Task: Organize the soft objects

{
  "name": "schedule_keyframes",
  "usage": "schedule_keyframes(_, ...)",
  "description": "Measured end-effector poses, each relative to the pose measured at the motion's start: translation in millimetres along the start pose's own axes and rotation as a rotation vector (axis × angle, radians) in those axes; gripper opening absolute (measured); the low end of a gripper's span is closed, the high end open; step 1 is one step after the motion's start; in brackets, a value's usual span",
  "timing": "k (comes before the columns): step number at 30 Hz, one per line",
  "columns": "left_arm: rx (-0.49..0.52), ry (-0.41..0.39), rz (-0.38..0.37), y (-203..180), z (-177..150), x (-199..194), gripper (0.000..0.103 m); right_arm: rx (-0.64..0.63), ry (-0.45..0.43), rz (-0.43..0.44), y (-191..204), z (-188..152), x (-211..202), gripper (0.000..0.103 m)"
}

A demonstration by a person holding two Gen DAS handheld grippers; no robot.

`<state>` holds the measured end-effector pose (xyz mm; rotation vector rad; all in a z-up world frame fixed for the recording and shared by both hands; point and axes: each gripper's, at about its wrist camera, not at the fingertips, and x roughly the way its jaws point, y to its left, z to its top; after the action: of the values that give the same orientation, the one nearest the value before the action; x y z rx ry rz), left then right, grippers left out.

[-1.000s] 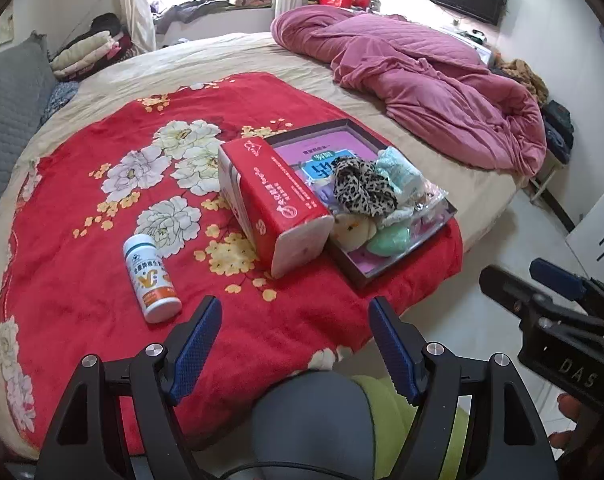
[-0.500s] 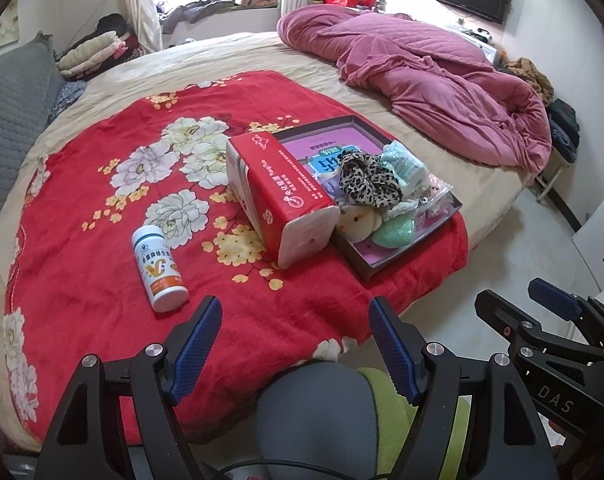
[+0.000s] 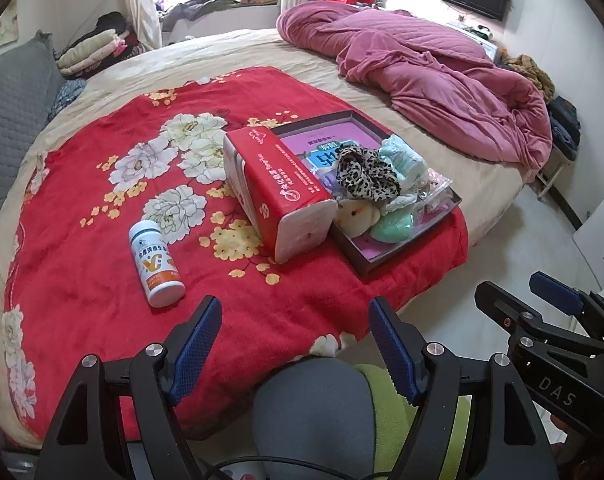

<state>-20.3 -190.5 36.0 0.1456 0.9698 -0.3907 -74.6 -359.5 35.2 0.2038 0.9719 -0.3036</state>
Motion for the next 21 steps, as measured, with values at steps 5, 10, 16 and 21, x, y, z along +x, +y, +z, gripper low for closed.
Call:
schedule_keyframes(5, 0.005, 0.005, 0.003, 0.4, 1.4, 1.6, 0.077, -0.009, -0.005, -0.009, 1.8, 0.8, 0.0, 0.074)
schedule_keyframes(10, 0.007, 0.003, 0.01, 0.6, 1.1, 1.5, 0.077, -0.006, -0.004, -0.012, 0.1, 0.4, 1.1, 0.074)
schedule_keyframes(16, 0.008, 0.006, 0.018, 1.8, 0.5, 1.7, 0.077, -0.011, 0.003, -0.011, 1.0, 0.2, 3.6, 0.074)
schedule_keyframes(21, 0.002, 0.009, 0.028, 4.0, 0.6, 1.8, 0.077, -0.013, 0.002, -0.014, 1.5, -1.2, 3.5, 0.074)
